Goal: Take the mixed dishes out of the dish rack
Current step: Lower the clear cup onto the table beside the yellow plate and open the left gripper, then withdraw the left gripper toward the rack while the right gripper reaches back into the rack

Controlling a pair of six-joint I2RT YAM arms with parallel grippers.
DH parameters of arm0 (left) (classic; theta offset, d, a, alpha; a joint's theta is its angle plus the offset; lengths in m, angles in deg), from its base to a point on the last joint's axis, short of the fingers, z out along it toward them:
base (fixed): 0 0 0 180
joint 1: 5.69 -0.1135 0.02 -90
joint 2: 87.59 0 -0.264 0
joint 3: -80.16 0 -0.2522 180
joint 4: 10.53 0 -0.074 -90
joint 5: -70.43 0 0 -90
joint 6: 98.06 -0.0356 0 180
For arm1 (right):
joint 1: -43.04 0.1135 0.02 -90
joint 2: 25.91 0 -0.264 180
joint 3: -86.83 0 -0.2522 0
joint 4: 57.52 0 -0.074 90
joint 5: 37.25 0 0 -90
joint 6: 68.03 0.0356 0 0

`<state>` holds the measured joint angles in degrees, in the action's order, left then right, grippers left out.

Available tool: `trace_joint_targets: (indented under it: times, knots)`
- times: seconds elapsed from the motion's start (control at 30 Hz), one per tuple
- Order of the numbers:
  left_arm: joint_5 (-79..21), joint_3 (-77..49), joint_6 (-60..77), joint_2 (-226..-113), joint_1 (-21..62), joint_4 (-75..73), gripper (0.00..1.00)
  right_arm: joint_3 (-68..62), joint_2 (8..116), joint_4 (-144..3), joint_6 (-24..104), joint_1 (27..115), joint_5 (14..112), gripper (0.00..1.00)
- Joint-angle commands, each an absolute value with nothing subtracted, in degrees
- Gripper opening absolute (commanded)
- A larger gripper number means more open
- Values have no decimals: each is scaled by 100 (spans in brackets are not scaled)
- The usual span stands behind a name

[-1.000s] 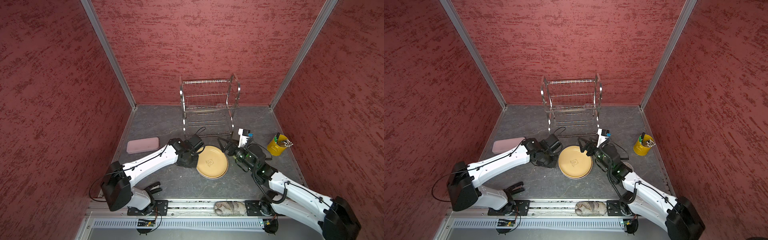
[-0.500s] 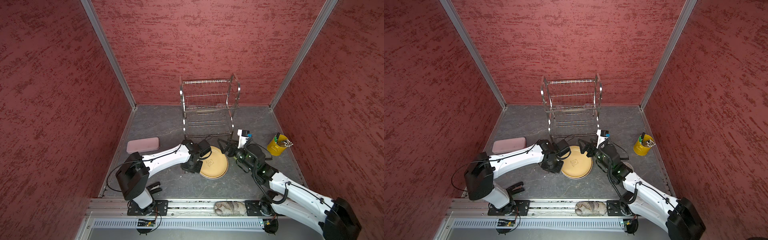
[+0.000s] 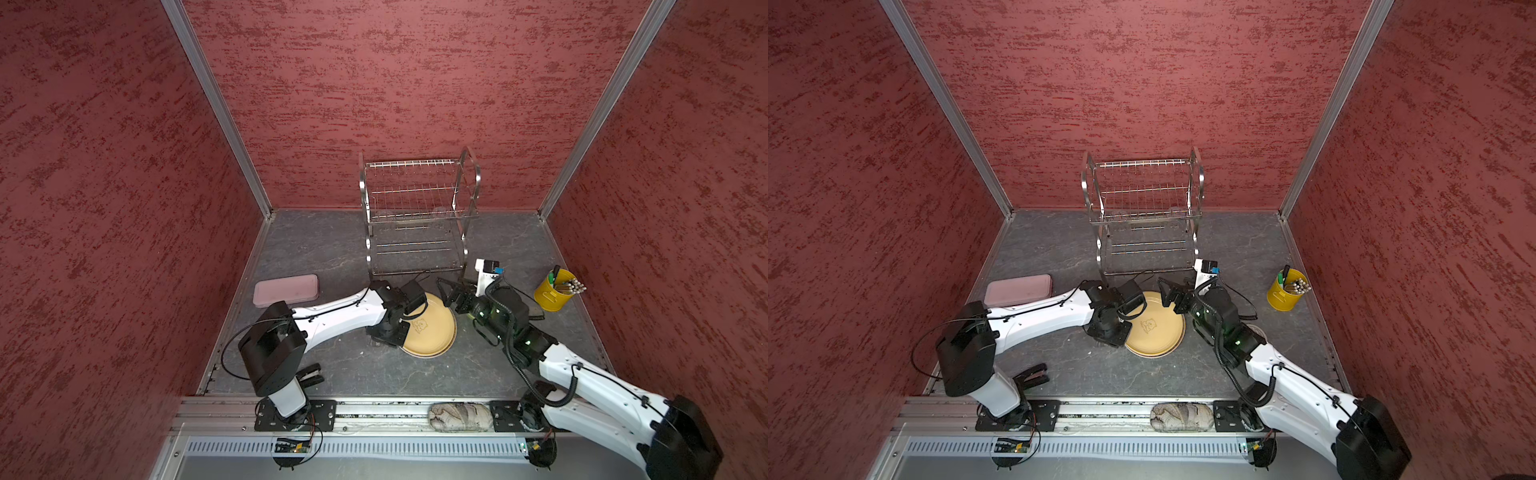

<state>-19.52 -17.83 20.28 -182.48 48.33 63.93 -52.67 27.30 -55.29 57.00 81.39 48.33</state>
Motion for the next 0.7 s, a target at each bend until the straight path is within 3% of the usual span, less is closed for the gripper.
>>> trace_joint_targets:
  times: [0.0, 0.37, 0.67]
  knots:
    - [-1936, -1663, 1937, -18257, 4854, 6311, 28, -5026, 2759, -5687, 5583, 8180, 4566, 99]
    - [-1464, -1811, 1981, -17077, 4862, 5890, 41, -4579, 2941, -6328, 5363, 8180, 4025, 99]
    - [-796, -2243, 1958, -15467, 4856, 5038, 62, -3965, 3282, -7068, 4879, 8180, 3801, 99]
